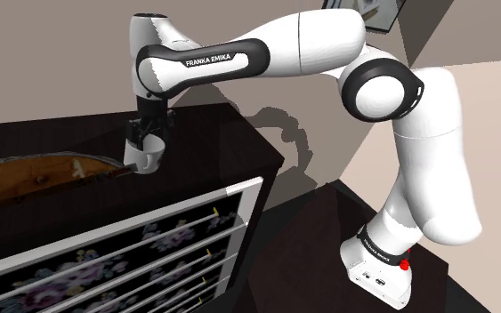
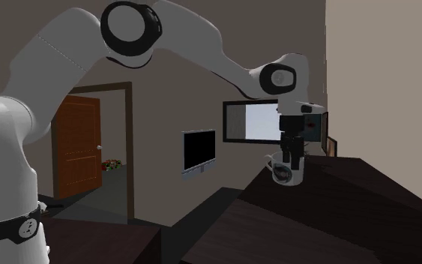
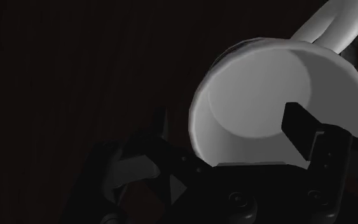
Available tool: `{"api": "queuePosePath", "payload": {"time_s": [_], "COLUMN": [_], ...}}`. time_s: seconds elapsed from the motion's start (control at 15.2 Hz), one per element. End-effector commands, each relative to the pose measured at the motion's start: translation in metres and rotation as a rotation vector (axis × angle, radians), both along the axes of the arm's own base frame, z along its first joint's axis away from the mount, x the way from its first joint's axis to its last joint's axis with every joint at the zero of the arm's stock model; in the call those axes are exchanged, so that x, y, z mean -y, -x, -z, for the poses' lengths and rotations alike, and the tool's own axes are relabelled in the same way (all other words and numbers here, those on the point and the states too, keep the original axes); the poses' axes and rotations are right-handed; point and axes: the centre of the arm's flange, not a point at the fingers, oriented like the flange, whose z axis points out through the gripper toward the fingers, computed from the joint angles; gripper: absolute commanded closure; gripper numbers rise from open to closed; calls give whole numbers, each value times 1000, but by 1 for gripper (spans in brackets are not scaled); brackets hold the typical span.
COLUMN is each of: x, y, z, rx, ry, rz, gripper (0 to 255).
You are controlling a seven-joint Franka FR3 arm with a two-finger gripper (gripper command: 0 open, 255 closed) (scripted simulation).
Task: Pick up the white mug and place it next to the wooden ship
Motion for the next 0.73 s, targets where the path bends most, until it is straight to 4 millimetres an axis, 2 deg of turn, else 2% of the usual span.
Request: {"api": "queuePosePath", "payload": {"time_s": [0.0, 0.07, 0.33, 0.66], "x": [0, 1, 4, 4], "y": [0, 0, 0, 0], "z": [0, 2, -48, -48], "rx": [-1, -1, -1, -1], "ry": [0, 0, 0, 0], "rz": [0, 0, 0, 0], "gripper": [0, 0, 0, 0]}}
